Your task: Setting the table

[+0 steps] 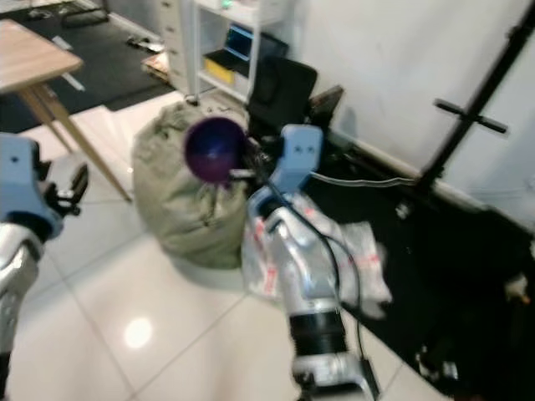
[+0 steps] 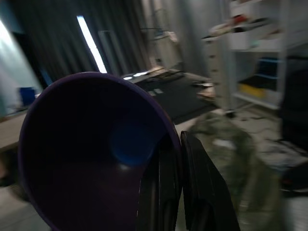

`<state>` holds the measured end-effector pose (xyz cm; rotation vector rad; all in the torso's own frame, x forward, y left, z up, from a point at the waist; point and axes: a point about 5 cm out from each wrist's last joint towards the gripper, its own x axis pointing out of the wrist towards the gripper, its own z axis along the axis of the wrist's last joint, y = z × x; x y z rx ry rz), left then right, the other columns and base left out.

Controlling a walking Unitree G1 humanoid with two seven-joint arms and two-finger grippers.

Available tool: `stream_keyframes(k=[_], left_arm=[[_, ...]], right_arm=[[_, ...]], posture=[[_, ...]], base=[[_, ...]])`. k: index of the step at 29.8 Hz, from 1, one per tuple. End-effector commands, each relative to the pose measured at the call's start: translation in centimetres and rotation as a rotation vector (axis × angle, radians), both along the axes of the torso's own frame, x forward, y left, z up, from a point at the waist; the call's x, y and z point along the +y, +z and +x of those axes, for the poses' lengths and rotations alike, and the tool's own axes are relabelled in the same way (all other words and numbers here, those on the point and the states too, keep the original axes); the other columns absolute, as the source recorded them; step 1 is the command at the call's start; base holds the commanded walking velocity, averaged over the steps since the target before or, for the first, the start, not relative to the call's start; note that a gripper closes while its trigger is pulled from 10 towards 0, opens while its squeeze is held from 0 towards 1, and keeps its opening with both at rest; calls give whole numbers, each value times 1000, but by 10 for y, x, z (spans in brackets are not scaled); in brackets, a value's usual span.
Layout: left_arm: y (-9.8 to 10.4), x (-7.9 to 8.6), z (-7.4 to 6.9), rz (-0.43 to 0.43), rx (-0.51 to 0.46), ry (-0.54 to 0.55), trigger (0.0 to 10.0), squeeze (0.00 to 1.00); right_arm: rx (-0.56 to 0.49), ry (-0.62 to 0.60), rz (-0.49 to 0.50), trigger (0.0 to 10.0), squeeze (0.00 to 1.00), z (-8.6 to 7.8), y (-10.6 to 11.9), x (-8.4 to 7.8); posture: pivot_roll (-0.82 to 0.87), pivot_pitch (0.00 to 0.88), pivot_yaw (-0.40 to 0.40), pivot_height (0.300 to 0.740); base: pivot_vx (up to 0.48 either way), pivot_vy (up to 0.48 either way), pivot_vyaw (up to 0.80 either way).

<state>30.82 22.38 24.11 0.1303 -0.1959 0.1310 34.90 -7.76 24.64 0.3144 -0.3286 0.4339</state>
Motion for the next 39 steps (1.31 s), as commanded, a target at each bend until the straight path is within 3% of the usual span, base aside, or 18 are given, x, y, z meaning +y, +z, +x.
stream_keyframes(k=[1,7,28,39], left_arm=[[-5,3,0,3,8,43,10000,0],[-4,8,1,-4,9,72,10000,0],[-5,7,2,-6,3,65,10000,0],[-4,7,3,-4,2,63,10000,0]], right_arm=[[14,21,-11,10000,0,-2,-4,5],[9,2,-57,10000,0,-2,-6,5],[1,-10,-52,10000,0,-1,-6,5],[1,14,-28,10000,0,-2,-5,6]], posture=[[100,30,41,740],[99,32,40,740],[101,37,43,740],[105,33,43,740]], base=[[480,0,0],[480,0,0],[480,0,764],[480,0,0]])
